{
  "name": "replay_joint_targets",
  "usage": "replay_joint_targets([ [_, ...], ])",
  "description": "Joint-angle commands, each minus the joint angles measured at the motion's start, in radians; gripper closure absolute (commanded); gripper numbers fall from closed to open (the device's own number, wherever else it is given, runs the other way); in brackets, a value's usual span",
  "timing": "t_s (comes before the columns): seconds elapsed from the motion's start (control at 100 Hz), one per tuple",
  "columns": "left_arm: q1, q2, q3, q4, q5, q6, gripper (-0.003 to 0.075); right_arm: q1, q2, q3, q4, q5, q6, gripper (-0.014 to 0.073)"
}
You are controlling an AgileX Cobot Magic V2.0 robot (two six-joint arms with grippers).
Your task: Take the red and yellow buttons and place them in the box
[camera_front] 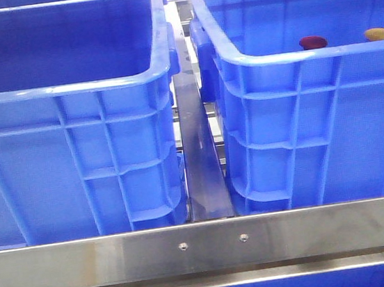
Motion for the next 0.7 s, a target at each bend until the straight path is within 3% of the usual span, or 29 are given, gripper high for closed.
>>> replay_joint_targets([
  [0.0, -0.006, -0.051, -0.004, 0.015, -0.042, -0.073, 0.0738, 0.004, -0.118, 0.032, 0.014, -0.041, -0.004, 0.0657],
  [0.25, -0.008, -0.157, 0.131, 0.015, -0.230, -0.201, 0.0740, 0.016, -0.360, 0.189, 0.014, -0.048, -0.004, 0.0661],
  [0.69, -0.008, -0.477, 0.500, -0.019, -0.595, -0.203, 0.0740, 0.016, -0.808, 0.515, 0.013, -0.051, -0.004, 0.0661],
])
